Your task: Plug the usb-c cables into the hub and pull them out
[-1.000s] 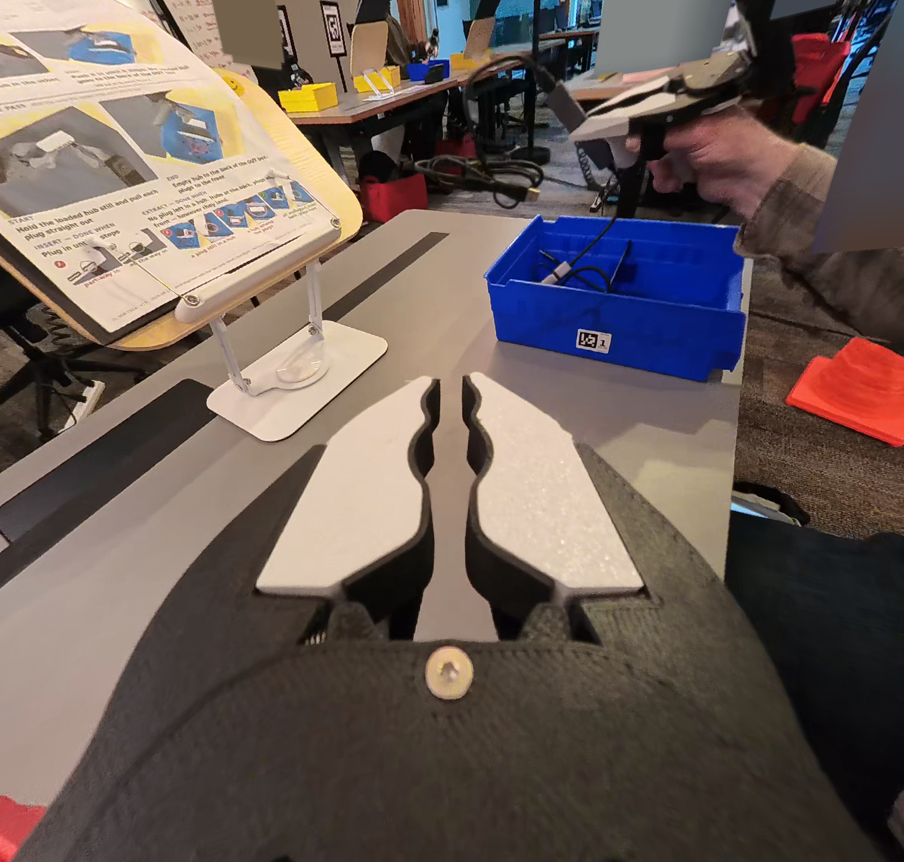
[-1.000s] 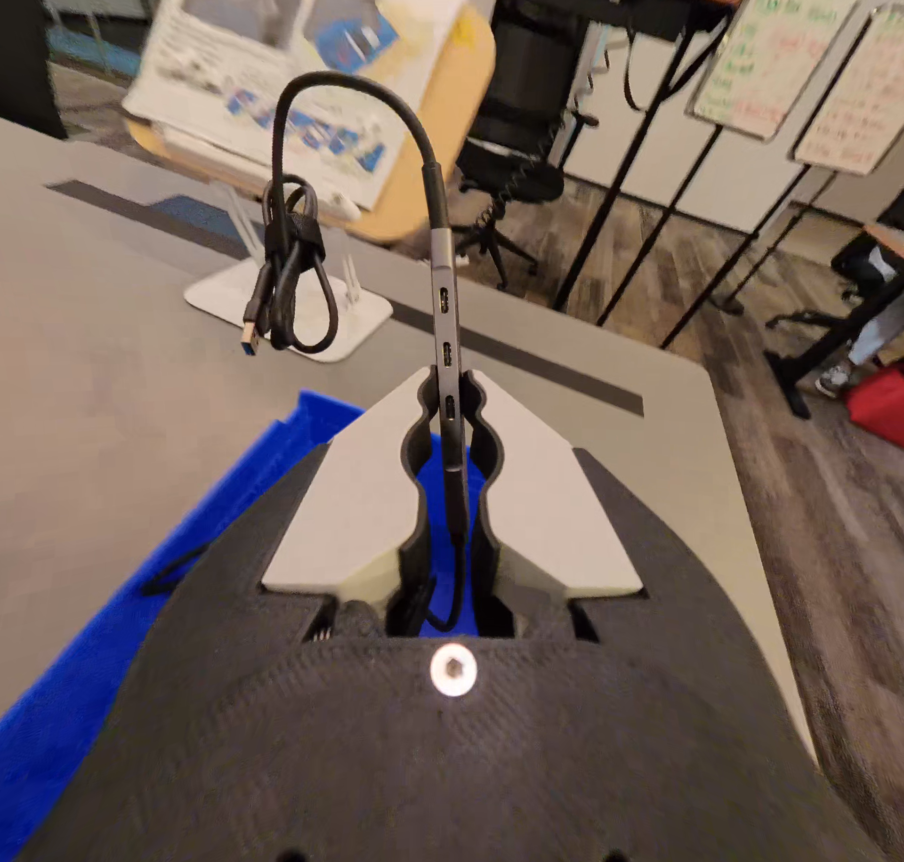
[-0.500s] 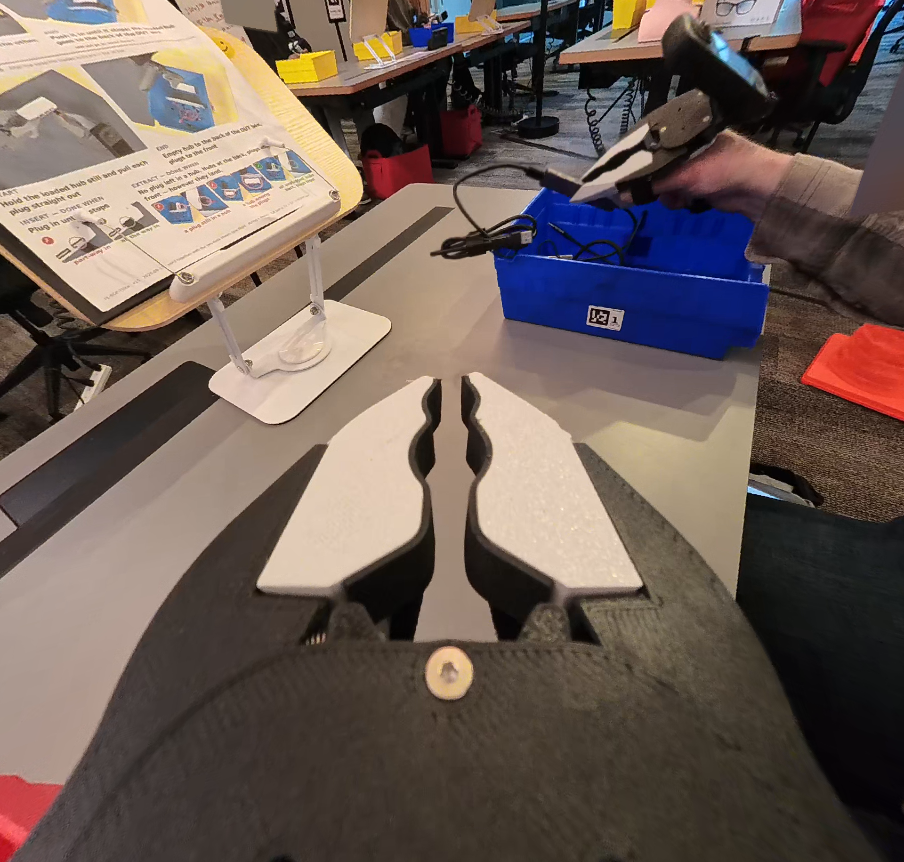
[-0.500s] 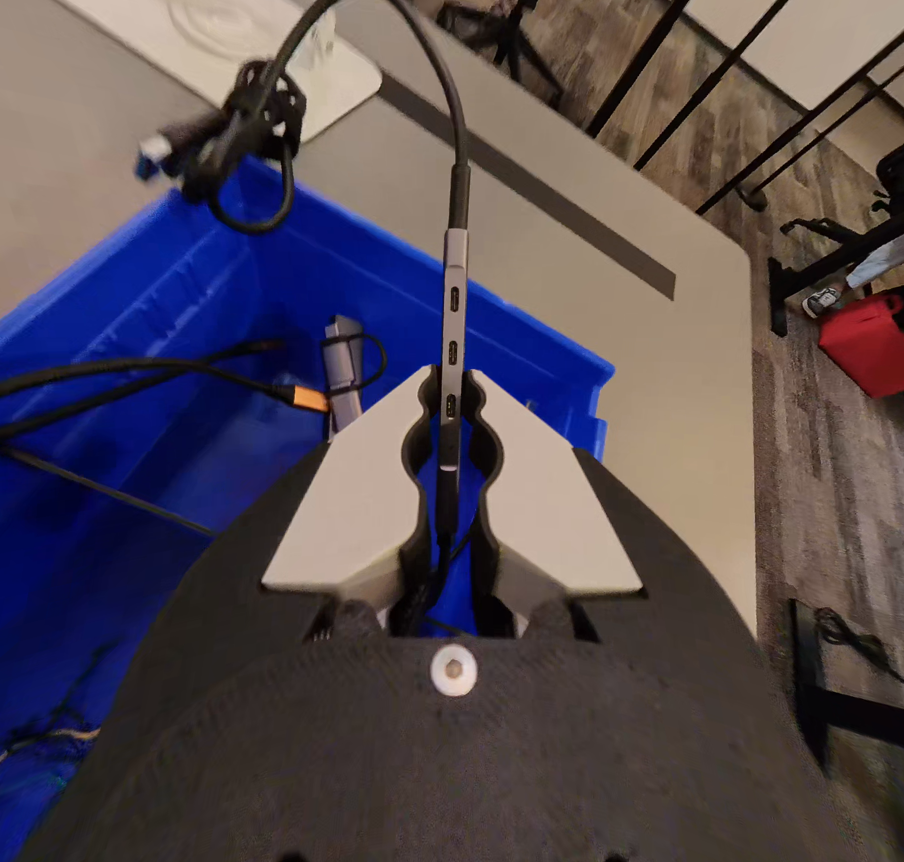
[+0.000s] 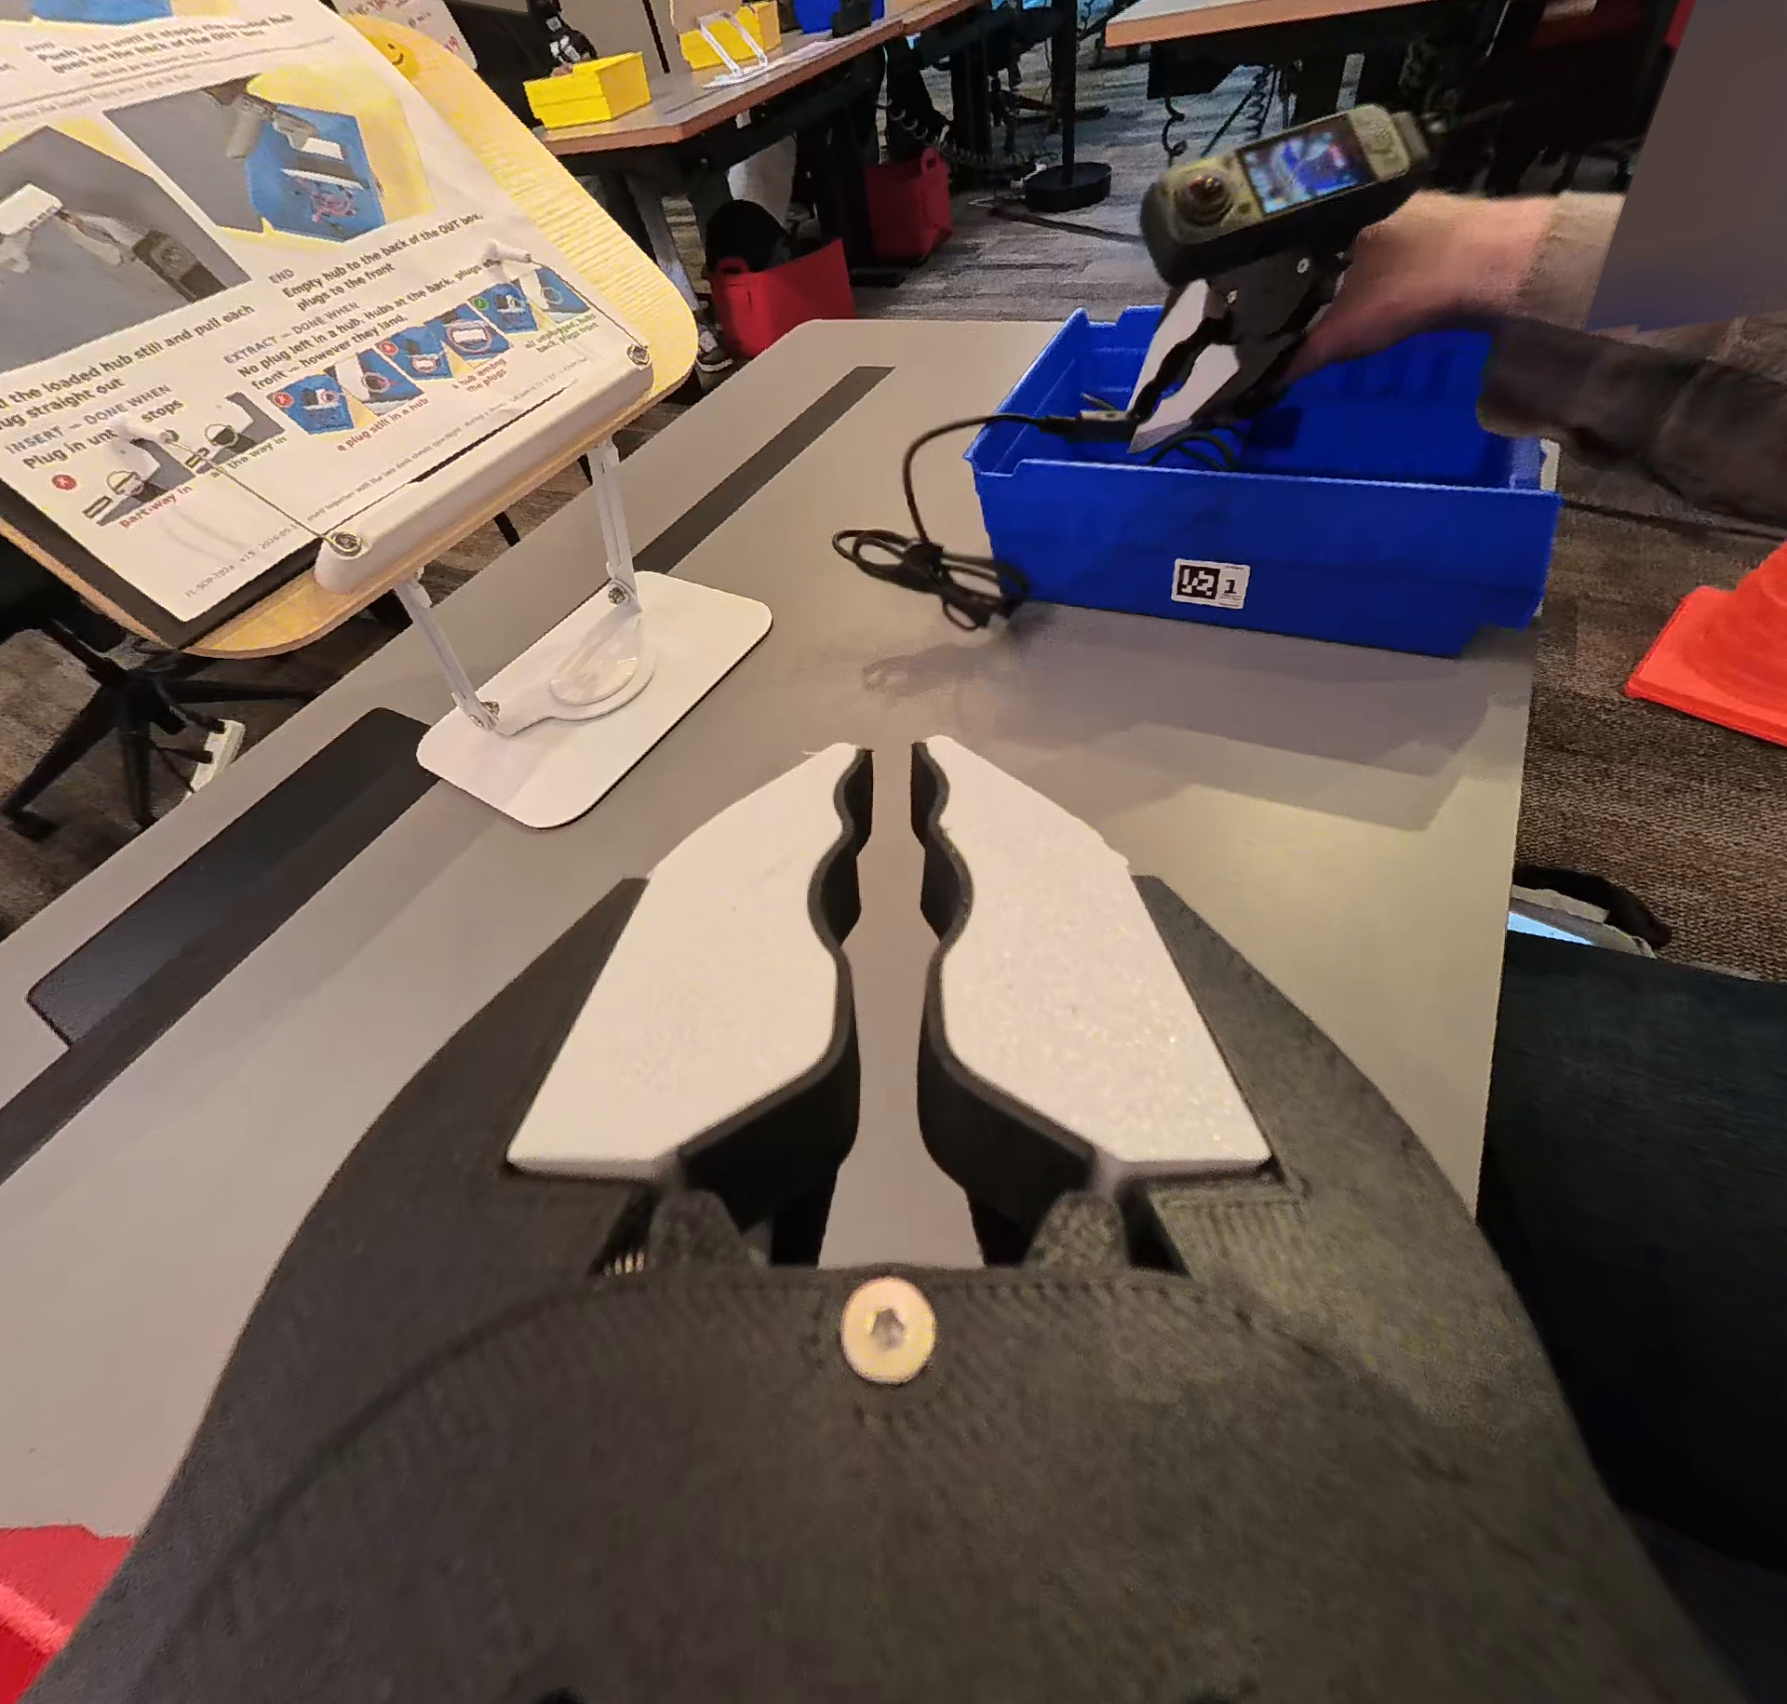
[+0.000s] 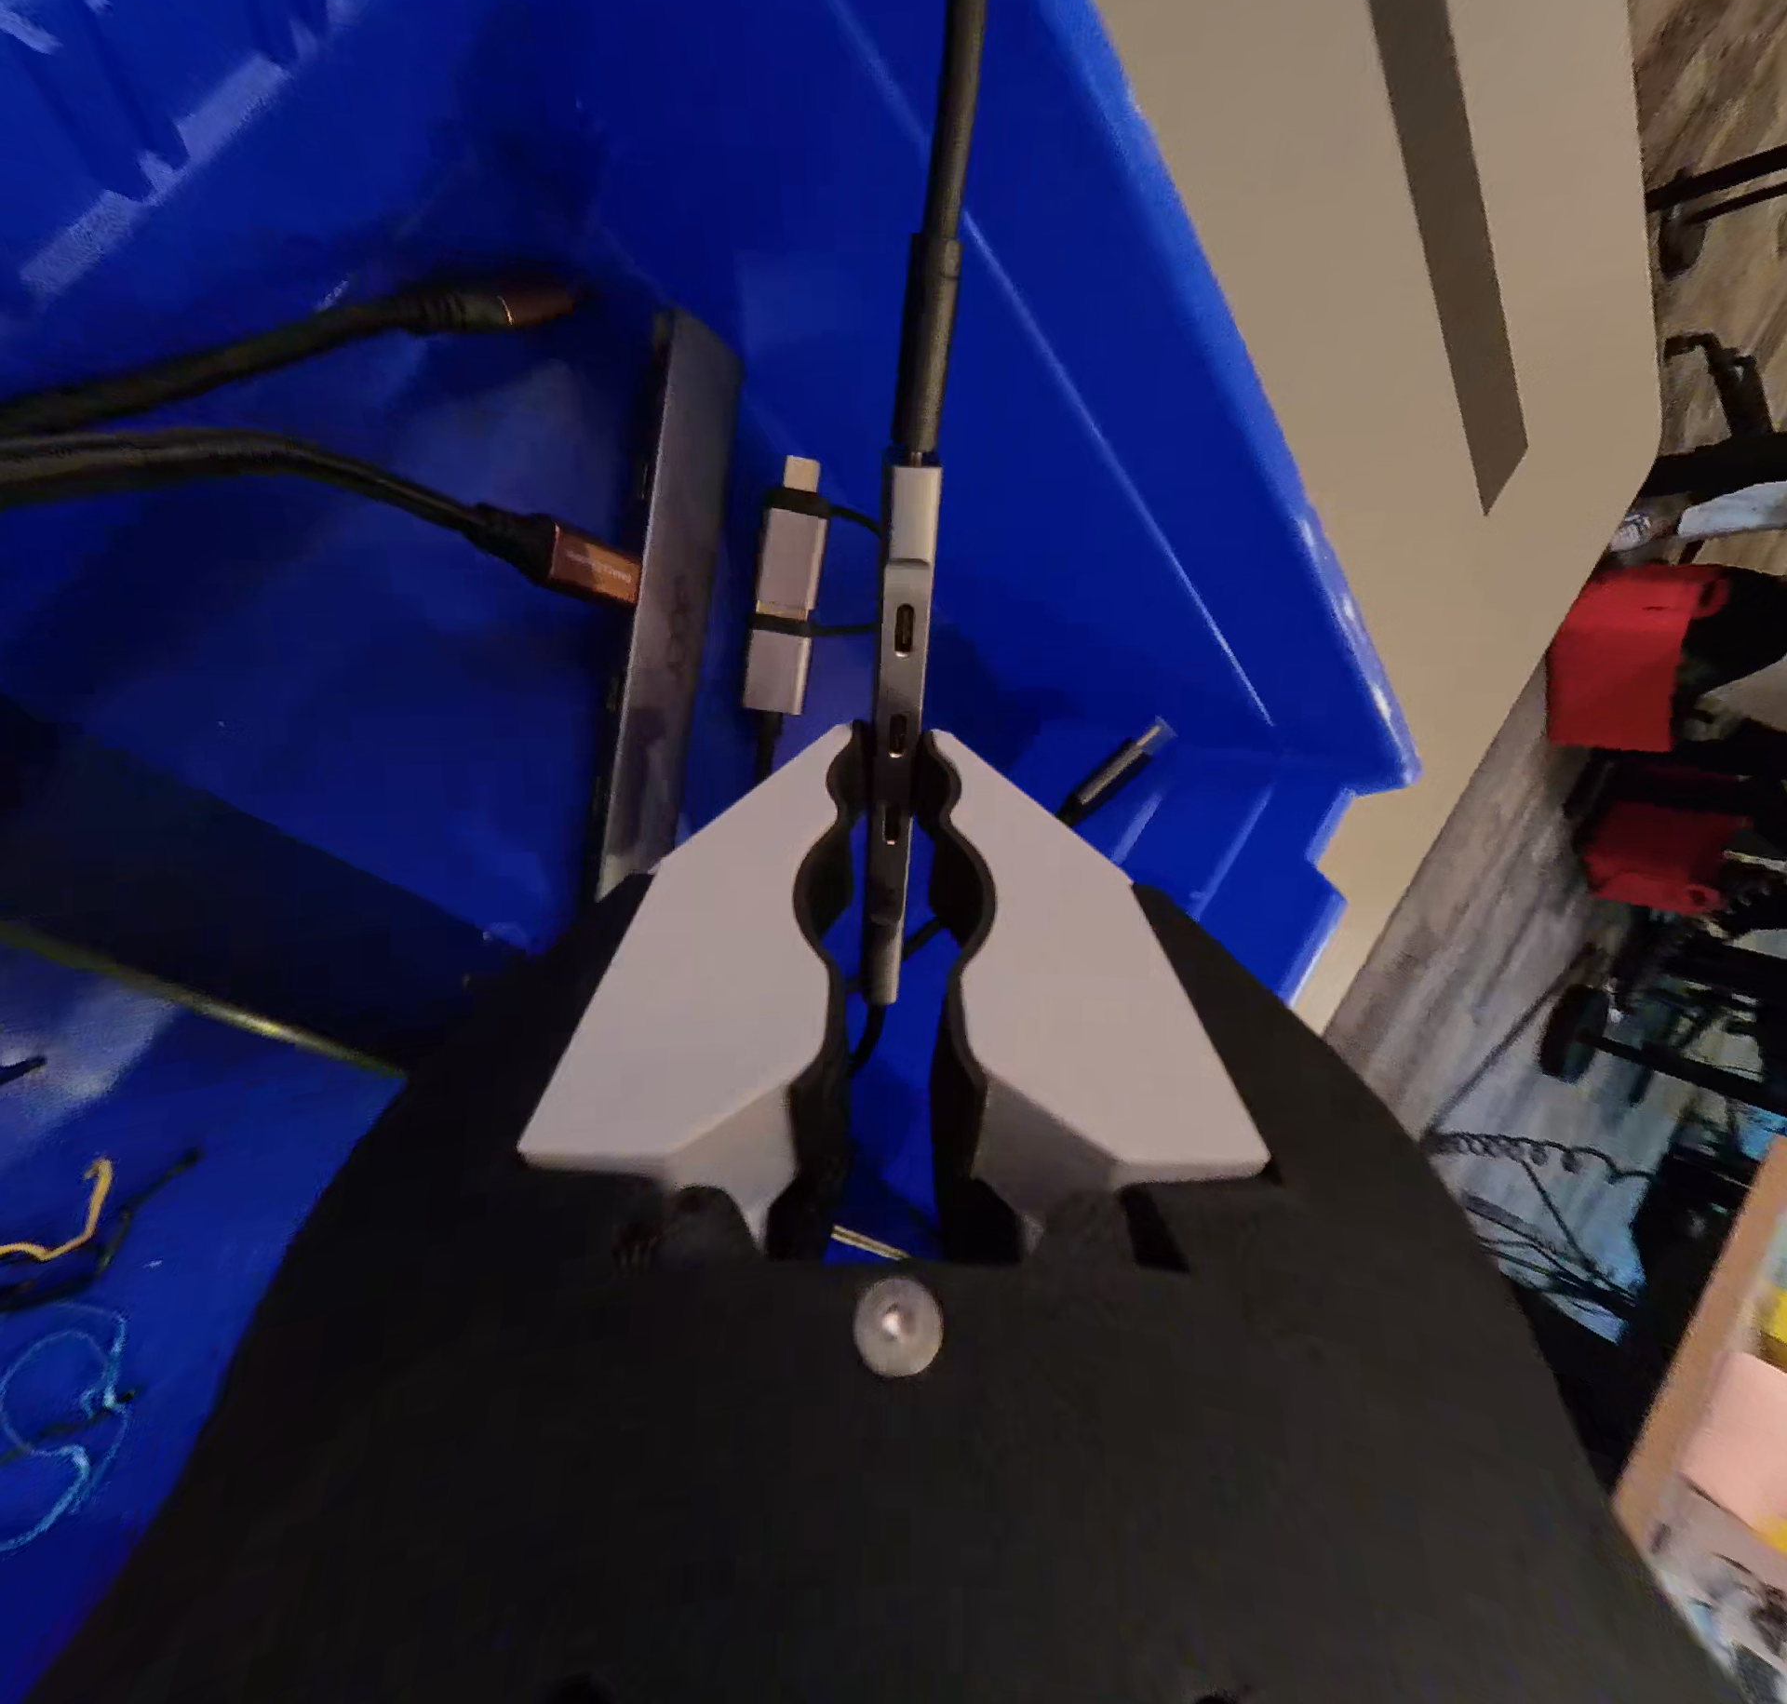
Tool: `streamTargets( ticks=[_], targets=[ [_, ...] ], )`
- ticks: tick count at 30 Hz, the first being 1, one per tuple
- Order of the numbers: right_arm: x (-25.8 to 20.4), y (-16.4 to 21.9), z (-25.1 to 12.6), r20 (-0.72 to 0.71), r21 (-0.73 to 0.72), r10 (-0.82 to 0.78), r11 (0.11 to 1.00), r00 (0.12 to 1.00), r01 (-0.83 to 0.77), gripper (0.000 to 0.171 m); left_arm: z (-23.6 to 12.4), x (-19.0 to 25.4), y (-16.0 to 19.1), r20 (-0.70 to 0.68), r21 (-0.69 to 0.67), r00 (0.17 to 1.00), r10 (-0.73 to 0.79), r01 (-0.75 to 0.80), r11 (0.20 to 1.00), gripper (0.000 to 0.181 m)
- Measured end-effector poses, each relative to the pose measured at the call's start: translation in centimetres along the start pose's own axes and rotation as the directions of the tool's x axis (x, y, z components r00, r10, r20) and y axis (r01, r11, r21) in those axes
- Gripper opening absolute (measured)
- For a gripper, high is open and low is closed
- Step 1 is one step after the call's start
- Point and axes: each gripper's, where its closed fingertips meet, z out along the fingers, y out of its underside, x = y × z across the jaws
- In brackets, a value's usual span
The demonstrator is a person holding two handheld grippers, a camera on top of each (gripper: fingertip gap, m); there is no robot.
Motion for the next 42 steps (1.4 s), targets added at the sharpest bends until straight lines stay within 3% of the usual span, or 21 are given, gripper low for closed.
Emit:
streamTargets(
  ticks=[4,6,9,15,17,21,25,26,30,36,42],
  targets=[
    [0.0,0.1,-0.5,0.024,-0.038,-0.029,0.999,0.999,0.030,0.008,0.0,0.3,0.2,-0.002,-0.016,1.000,0.021,-0.021,1.000,0.007],
    [-0.1,-0.3,-1.3,0.040,-0.017,-0.031,0.999,0.999,0.032,0.024,0.0,0.3,0.3,0.000,-0.023,0.999,0.032,-0.032,0.999,0.007],
    [0.1,-1.5,-3.8,0.071,0.054,-0.012,0.999,0.997,0.008,0.030,-0.1,0.1,0.2,0.001,-0.025,0.999,0.037,-0.037,0.999,0.007],
    [1.7,-10.0,-8.7,0.094,0.312,-0.012,0.950,0.995,-0.018,0.021,0.2,0.1,0.5,-0.005,-0.033,0.999,0.032,-0.032,0.999,0.006],
    [1.2,-13.1,-7.7,0.136,0.335,-0.041,0.942,0.990,-0.007,0.021,0.5,0.3,0.7,-0.011,-0.038,0.999,0.030,-0.031,0.999,0.006],
    [0.9,-15.8,-2.7,0.112,0.216,-0.137,0.970,0.984,0.110,0.021,0.6,0.7,0.9,-0.019,-0.054,0.998,0.052,-0.053,0.997,0.006],
    [-0.8,-15.9,1.1,0.199,0.082,-0.169,0.984,0.965,0.156,0.017,0.3,0.4,1.0,-0.018,-0.052,0.998,0.053,-0.053,0.997,0.006],
    [-1.1,-15.9,1.6,0.222,0.064,-0.171,0.985,0.960,0.161,0.010,0.3,0.3,1.0,-0.019,-0.049,0.999,0.047,-0.048,0.998,0.006],
    [-0.9,-16.6,1.4,0.227,0.073,-0.180,0.983,0.957,0.167,0.001,0.2,-0.3,1.5,-0.016,-0.053,0.999,0.036,-0.037,0.998,0.006],
    [1.9,-18.6,-3.6,0.114,0.335,-0.107,0.940,0.988,0.063,0.001,0.0,-0.7,1.7,-0.007,-0.059,0.999,0.037,-0.037,0.998,0.006],
    [6.8,-14.7,-11.3,0.063,0.510,0.013,0.859,0.998,-0.043,0.001,0.1,-0.8,1.6,0.001,-0.061,0.999,0.038,-0.038,0.997,0.006]
  ],
)
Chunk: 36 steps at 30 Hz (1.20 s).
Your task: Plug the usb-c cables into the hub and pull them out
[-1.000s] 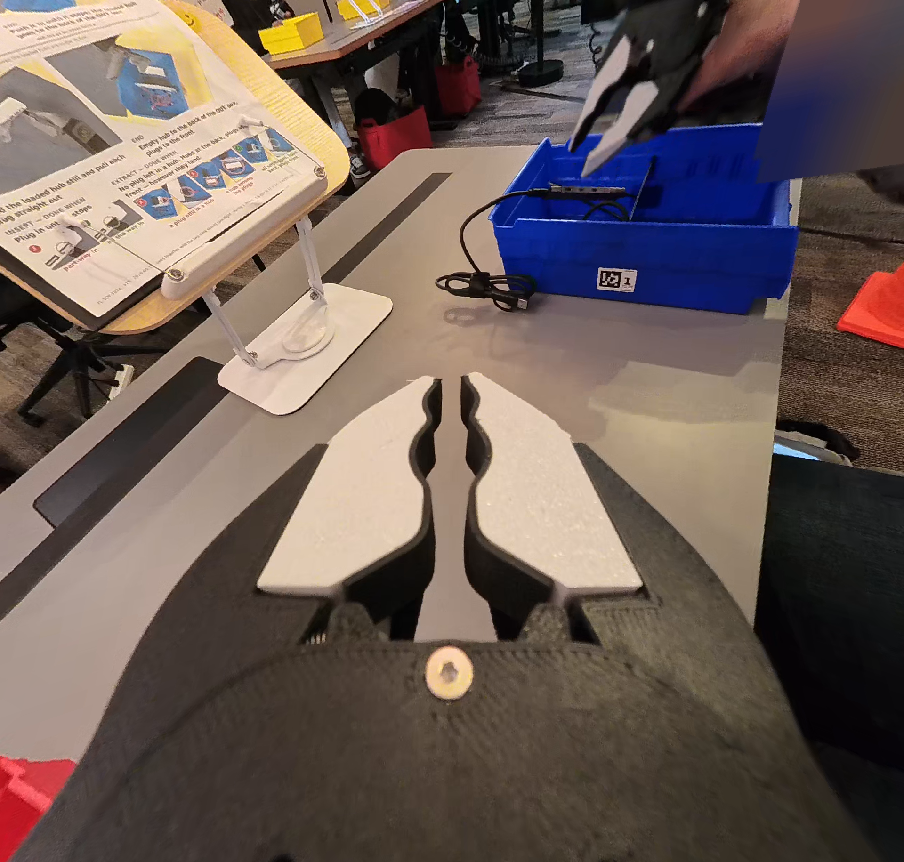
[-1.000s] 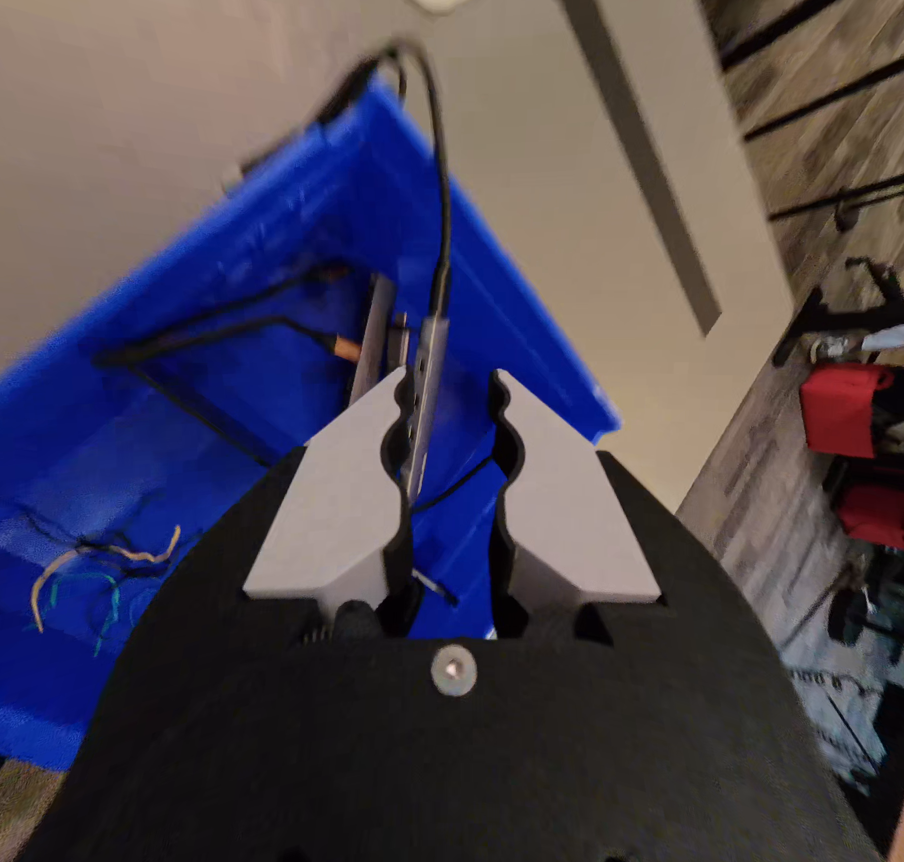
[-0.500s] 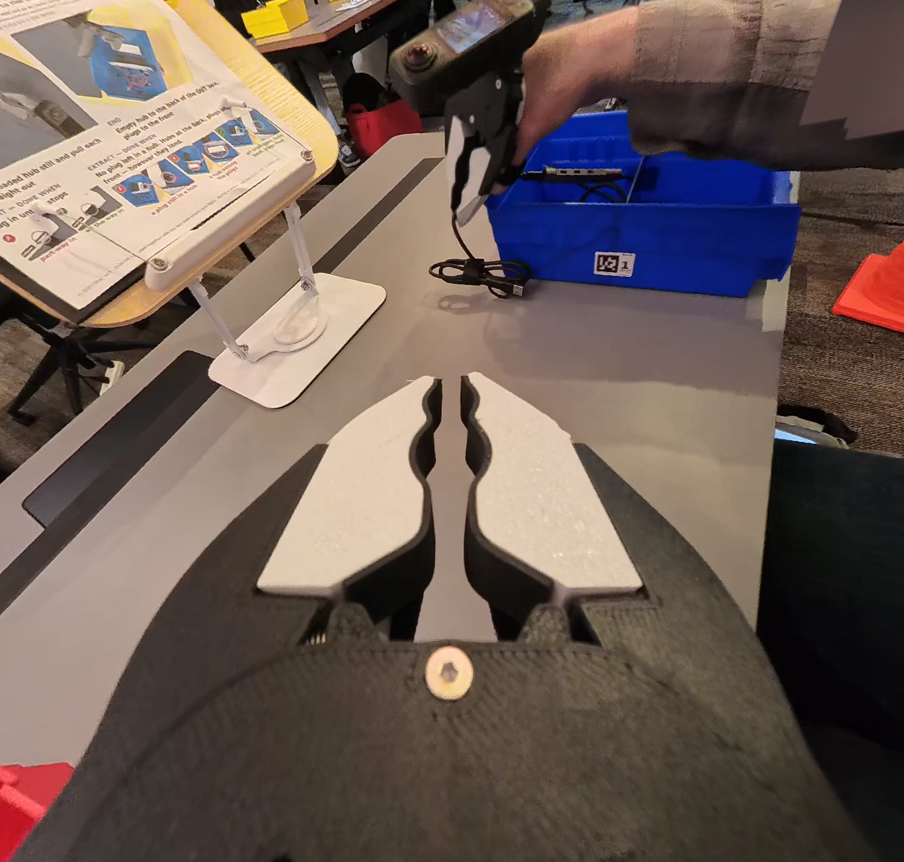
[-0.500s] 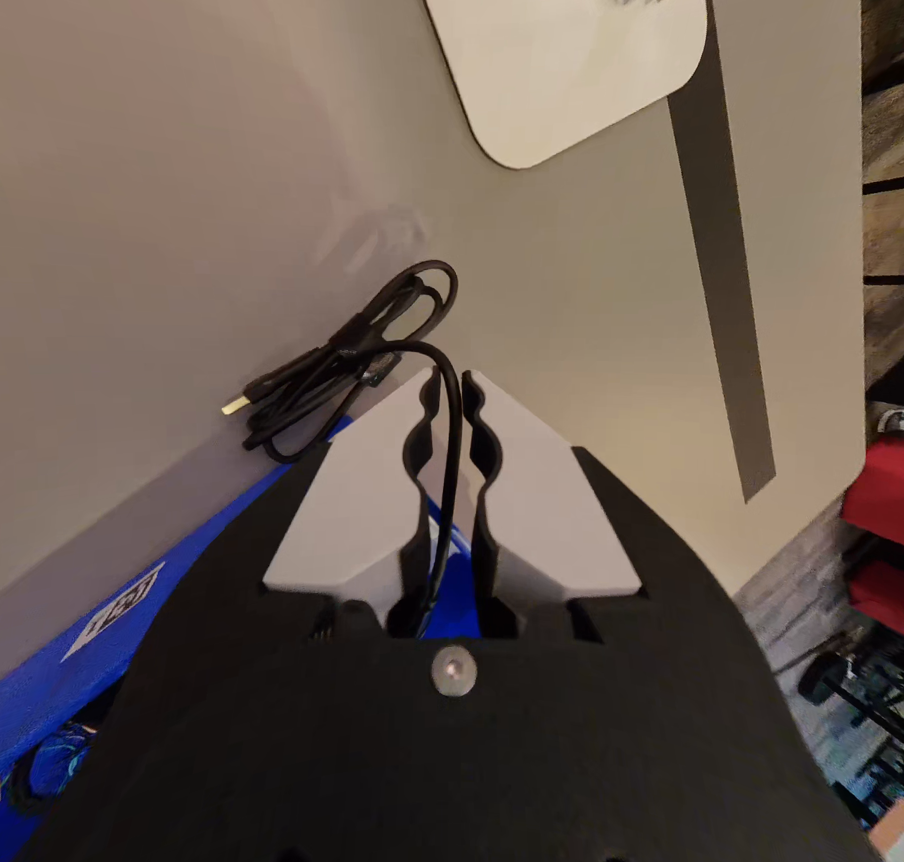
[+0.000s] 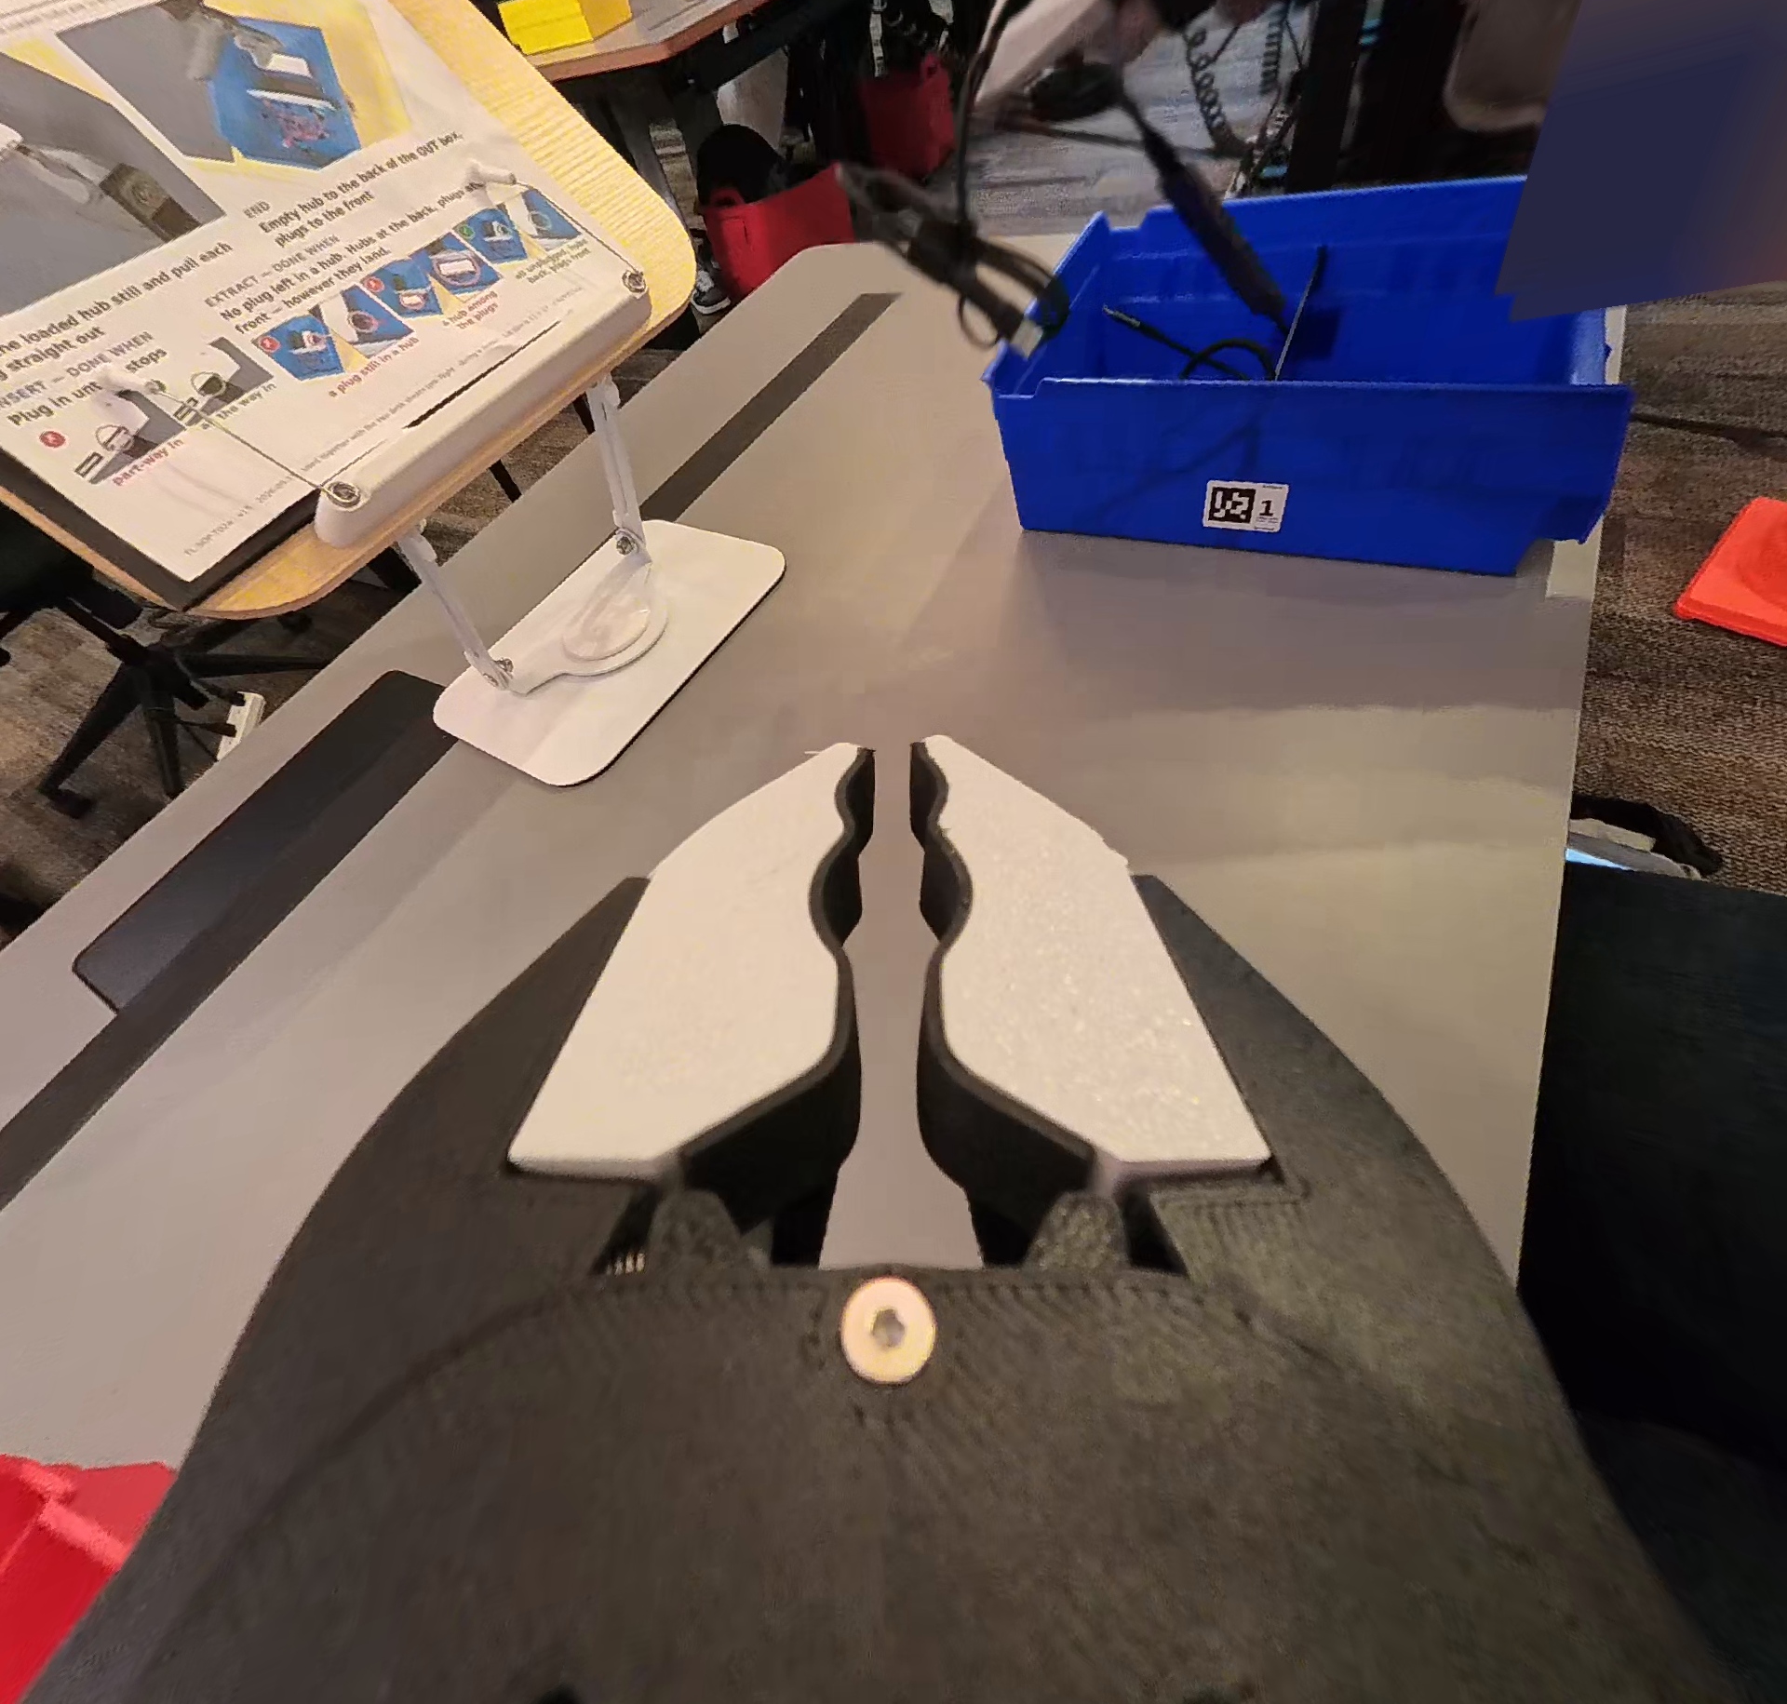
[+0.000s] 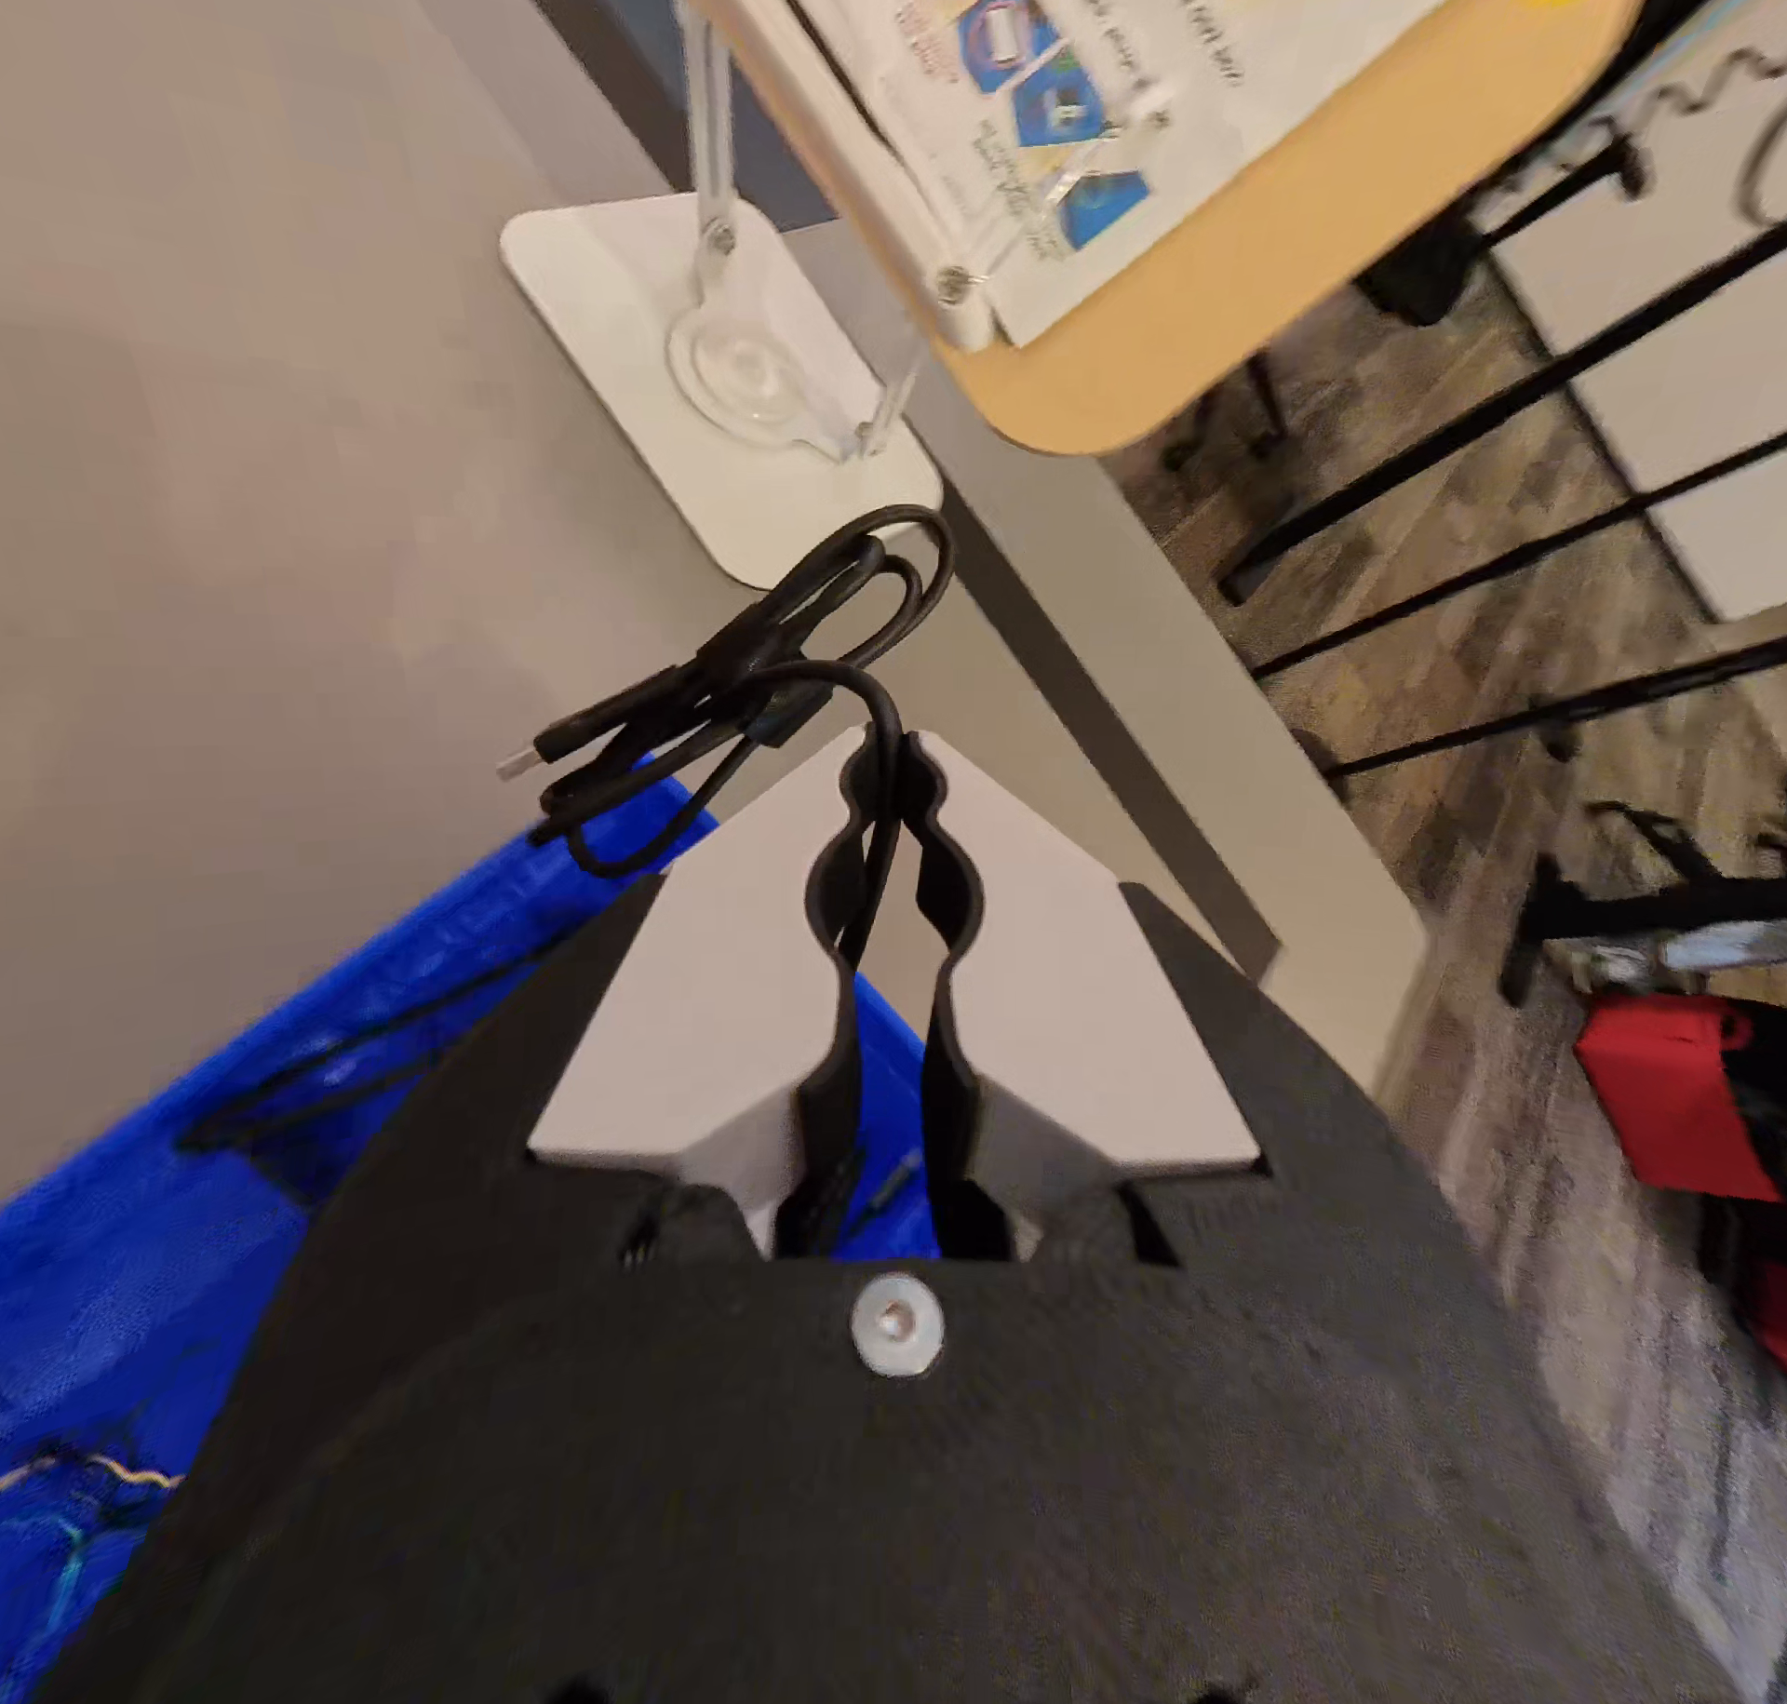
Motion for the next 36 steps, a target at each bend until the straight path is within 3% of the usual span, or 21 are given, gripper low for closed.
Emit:
streamTargets(
  ticks=[3,6,12,18,21,28,36],
  targets=[
    [1.6,1.6,-3.0,-0.059,-0.007,-0.008,1.000,0.998,0.007,0.001,0.3,0.3,0.0,-0.005,-0.004,1.000,0.004,-0.004,1.000,0.006],
    [0.5,3.8,-3.0,-0.056,-0.083,-0.113,0.991,0.992,0.108,0.001,0.6,0.7,0.0,-0.011,-0.010,1.000,0.012,-0.012,1.000,0.006],
    [-5.2,6.4,0.1,0.093,-0.195,-0.338,0.916,0.936,0.350,0.001,0.6,1.2,-0.1,-0.006,-0.023,0.999,0.041,-0.041,0.999,0.006],
    [-8.7,9.7,5.0,0.201,-0.331,-0.421,0.821,0.885,0.466,0.003,0.1,0.9,-0.4,0.009,-0.024,0.998,0.061,-0.061,0.998,0.006],
    [-8.2,9.5,4.9,0.211,-0.351,-0.344,0.847,0.915,0.399,0.005,-0.3,0.7,-0.4,0.017,-0.032,0.997,0.077,-0.077,0.997,0.007],
    [-6.3,6.7,1.0,0.112,-0.326,-0.318,0.883,0.941,0.337,0.035,-2.3,-0.8,-1.4,0.064,-0.040,0.991,0.117,-0.115,0.993,0.010],
    [-5.8,3.1,-4.6,-0.080,-0.227,-0.334,0.923,0.939,0.309,0.028,-7.9,-4.8,-1.2,0.203,-0.195,0.963,0.178,-0.139,0.971,0.027]
  ],
)
